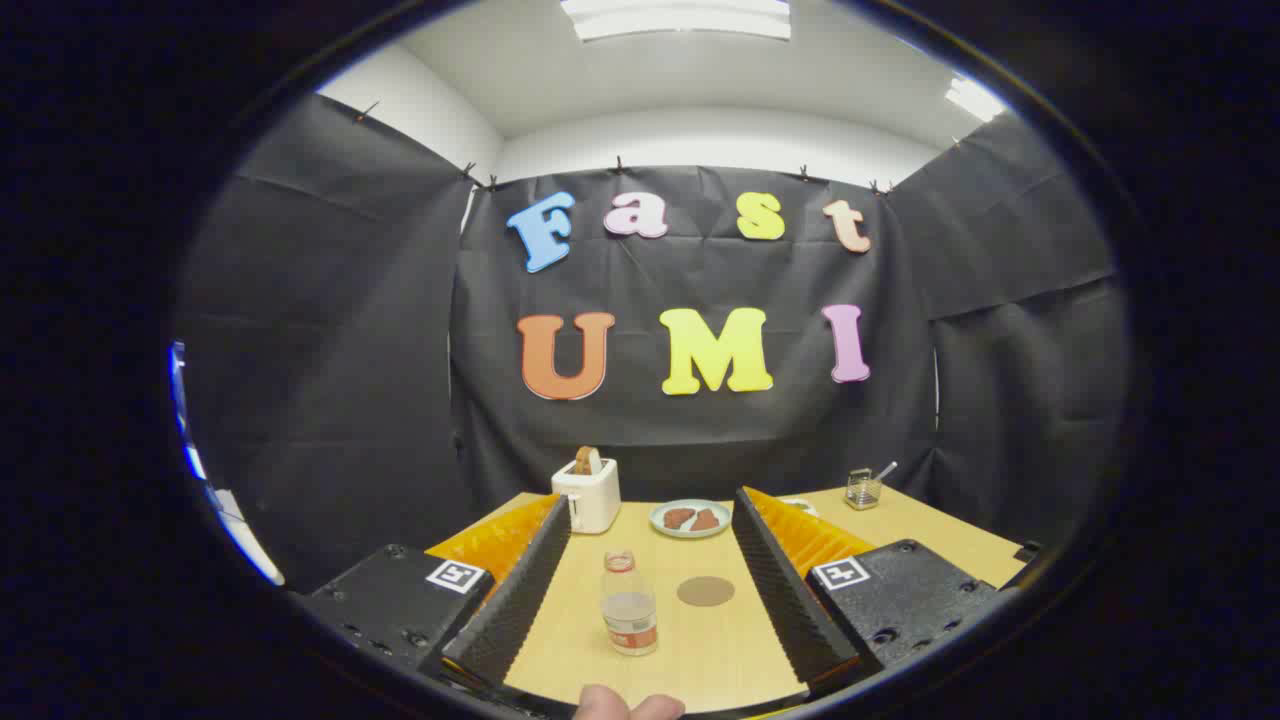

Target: Take the bottle from table, then pour the juice into the cup, finally place the bottle on the coaster

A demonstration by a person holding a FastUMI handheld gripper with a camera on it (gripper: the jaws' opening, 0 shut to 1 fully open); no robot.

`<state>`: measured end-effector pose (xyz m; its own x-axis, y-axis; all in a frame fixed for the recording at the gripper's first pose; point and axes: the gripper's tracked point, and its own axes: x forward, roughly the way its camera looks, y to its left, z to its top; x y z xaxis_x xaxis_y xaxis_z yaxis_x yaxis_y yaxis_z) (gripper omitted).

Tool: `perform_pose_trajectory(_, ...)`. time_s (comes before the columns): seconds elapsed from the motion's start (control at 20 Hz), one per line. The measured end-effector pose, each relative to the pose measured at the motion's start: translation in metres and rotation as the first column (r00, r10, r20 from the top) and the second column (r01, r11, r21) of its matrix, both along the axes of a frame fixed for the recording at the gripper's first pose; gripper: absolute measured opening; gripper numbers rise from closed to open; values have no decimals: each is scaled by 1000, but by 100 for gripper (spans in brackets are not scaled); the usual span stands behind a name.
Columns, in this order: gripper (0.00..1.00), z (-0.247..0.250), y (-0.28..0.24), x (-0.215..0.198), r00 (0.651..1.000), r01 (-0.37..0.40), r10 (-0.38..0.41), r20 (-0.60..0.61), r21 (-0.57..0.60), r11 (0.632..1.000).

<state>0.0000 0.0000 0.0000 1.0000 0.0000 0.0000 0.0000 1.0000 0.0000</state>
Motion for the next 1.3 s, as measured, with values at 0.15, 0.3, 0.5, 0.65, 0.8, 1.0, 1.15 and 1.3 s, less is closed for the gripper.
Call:
perform_pose_trajectory(0.15, 100, 0, -7, 1, 1000, 6, -6, -2, 6, 1000)
perform_pose_trajectory(0.3, 100, 6, -11, 3, 1000, 11, -11, 1, -26, 1000)
perform_pose_trajectory(0.5, 100, 2, -4, 9, 1000, -13, 12, -7, -29, 999)
perform_pose_trajectory(0.65, 100, -1, -14, 12, 1000, 6, -6, -9, -39, 999)
perform_pose_trajectory(0.8, 100, 1, -15, 14, 1000, 3, -3, 0, -13, 1000)
perform_pose_trajectory(1.0, 100, -2, -20, 16, 1000, 15, -15, -9, -17, 1000)
perform_pose_trajectory(1.15, 100, -2, -14, 16, 1000, 9, -9, -6, -20, 1000)
perform_pose_trajectory(1.3, 100, -4, -12, 17, 1000, 13, -14, -14, -29, 999)
